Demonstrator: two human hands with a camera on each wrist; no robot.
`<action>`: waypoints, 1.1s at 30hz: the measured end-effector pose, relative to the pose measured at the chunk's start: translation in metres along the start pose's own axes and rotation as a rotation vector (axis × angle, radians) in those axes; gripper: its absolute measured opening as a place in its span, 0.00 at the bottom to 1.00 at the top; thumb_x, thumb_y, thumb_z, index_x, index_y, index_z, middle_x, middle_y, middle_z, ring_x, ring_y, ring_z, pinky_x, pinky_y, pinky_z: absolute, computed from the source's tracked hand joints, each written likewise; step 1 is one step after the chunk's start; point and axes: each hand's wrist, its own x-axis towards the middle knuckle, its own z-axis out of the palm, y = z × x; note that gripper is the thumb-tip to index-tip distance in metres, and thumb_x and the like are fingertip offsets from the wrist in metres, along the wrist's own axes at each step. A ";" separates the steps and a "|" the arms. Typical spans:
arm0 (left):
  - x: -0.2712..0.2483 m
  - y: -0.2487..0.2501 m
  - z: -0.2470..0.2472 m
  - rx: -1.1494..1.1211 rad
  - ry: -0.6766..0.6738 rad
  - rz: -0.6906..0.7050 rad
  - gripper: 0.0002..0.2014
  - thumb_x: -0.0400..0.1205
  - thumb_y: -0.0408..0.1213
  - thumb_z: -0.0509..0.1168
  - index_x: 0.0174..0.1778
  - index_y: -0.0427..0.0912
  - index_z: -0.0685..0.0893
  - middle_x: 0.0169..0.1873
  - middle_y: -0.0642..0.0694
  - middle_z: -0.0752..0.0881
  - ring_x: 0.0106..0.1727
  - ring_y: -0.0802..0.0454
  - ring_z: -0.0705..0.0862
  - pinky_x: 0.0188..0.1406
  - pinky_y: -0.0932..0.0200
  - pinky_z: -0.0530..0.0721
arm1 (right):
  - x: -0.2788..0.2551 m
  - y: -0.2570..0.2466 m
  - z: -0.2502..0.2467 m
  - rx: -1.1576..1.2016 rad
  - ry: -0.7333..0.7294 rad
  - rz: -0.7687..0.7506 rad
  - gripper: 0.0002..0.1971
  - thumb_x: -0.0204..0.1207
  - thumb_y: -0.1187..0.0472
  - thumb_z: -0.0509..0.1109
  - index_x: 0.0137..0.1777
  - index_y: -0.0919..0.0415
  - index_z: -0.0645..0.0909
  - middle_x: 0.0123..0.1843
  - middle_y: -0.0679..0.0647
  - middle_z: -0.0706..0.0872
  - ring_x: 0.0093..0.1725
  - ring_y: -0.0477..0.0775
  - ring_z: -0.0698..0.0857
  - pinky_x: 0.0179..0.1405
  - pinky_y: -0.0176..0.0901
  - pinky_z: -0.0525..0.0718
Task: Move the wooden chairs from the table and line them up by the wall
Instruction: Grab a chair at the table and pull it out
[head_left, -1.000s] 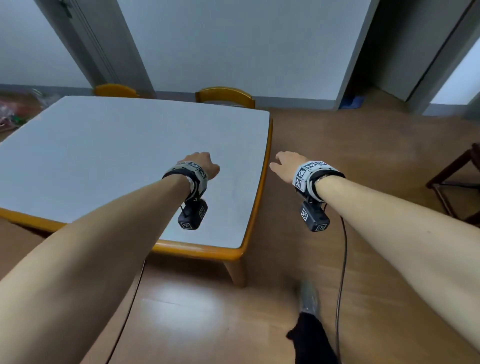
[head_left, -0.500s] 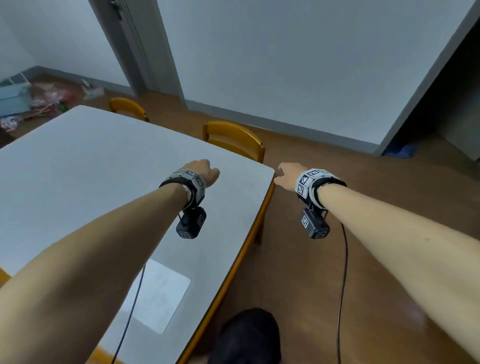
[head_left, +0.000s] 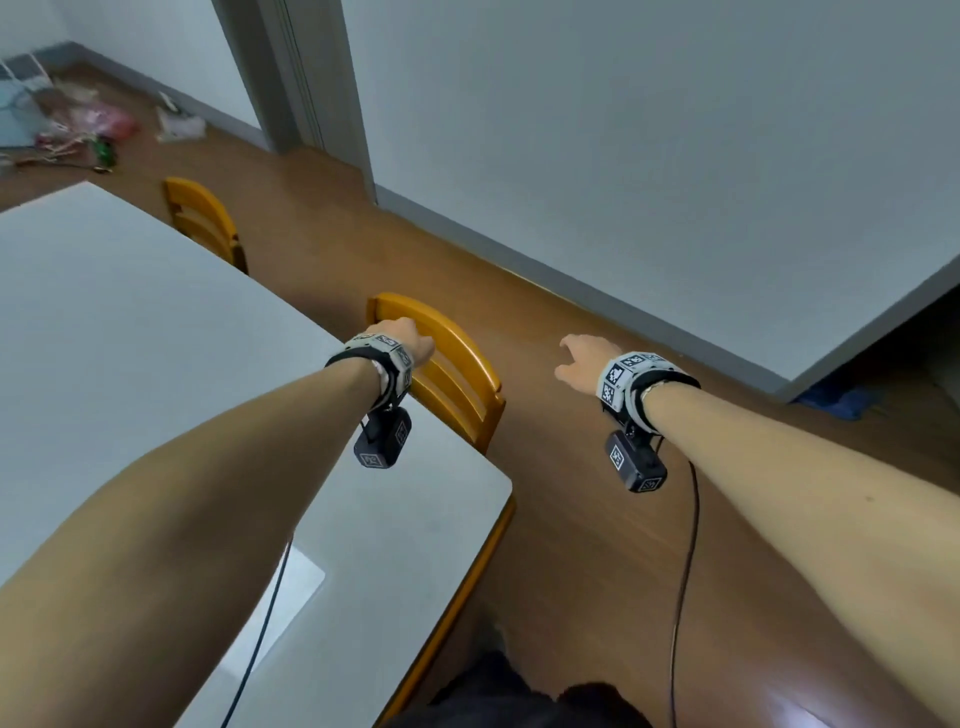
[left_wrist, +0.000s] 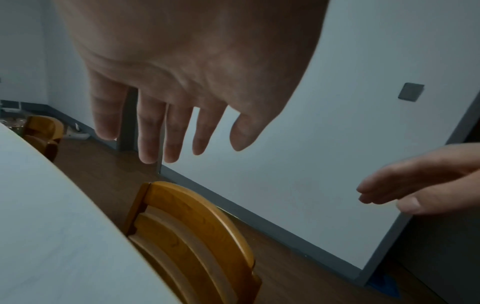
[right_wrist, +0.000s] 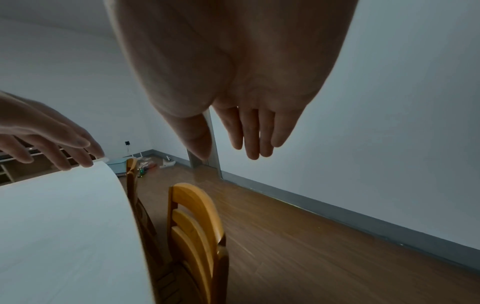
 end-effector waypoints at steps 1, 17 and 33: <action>0.013 0.006 -0.008 -0.001 0.005 -0.005 0.18 0.83 0.48 0.55 0.59 0.39 0.79 0.43 0.43 0.83 0.41 0.44 0.82 0.35 0.52 0.76 | 0.020 0.005 -0.007 -0.012 -0.007 -0.009 0.27 0.82 0.53 0.65 0.81 0.58 0.71 0.72 0.57 0.81 0.66 0.59 0.84 0.60 0.50 0.84; 0.145 0.038 -0.019 -0.244 0.060 -0.555 0.22 0.81 0.51 0.55 0.66 0.43 0.79 0.62 0.40 0.84 0.59 0.38 0.83 0.59 0.44 0.82 | 0.325 -0.018 -0.067 -0.156 -0.164 -0.560 0.27 0.84 0.56 0.62 0.82 0.60 0.68 0.60 0.57 0.84 0.43 0.55 0.84 0.29 0.42 0.75; 0.188 -0.008 0.046 -0.601 0.017 -1.053 0.26 0.82 0.49 0.54 0.75 0.44 0.74 0.71 0.41 0.80 0.67 0.39 0.80 0.58 0.47 0.78 | 0.433 -0.163 -0.024 -0.471 -0.328 -1.116 0.27 0.83 0.56 0.62 0.82 0.59 0.69 0.77 0.57 0.78 0.71 0.60 0.80 0.61 0.50 0.79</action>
